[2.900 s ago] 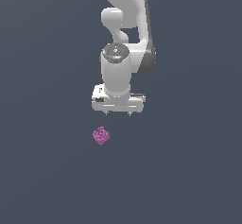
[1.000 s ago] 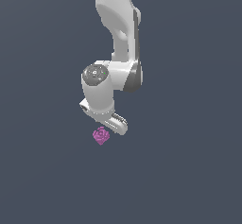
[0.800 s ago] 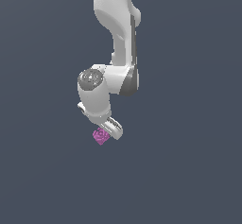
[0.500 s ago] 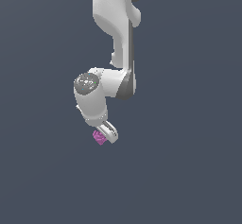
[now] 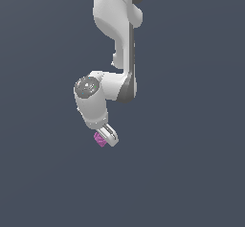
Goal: Pick up the object and move it to a goal position.
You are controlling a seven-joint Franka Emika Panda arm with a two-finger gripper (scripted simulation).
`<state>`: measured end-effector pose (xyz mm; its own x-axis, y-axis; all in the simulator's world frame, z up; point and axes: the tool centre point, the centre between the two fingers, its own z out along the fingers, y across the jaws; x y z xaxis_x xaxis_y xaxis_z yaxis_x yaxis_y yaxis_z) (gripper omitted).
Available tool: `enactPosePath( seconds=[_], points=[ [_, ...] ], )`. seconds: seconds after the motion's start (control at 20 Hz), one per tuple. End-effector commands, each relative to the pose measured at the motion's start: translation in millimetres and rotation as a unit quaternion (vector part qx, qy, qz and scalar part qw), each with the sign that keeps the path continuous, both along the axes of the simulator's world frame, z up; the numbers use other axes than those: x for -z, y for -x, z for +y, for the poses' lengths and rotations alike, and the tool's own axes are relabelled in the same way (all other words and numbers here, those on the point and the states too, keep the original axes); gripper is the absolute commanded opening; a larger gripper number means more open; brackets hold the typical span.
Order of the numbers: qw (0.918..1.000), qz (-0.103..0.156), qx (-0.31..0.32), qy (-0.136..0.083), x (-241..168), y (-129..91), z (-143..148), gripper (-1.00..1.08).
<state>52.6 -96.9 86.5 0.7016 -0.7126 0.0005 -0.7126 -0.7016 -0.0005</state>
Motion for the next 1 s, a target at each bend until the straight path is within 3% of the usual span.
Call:
enactPosePath(
  seconds=[0.0,0.6,0.65,0.95],
  points=[
    [1.0000,0.001,0.001,0.000,8.6,0.6,-0.2,1.00],
    [1.0000,0.000,0.003,0.000,45.5,0.0,-0.6,1.00],
    [1.0000,0.000,0.003,0.000,45.5,0.0,-0.6,-1.00],
    [1.0000,0.000,0.003,0.000,45.5,0.0,-0.6,-1.00]
  ],
)
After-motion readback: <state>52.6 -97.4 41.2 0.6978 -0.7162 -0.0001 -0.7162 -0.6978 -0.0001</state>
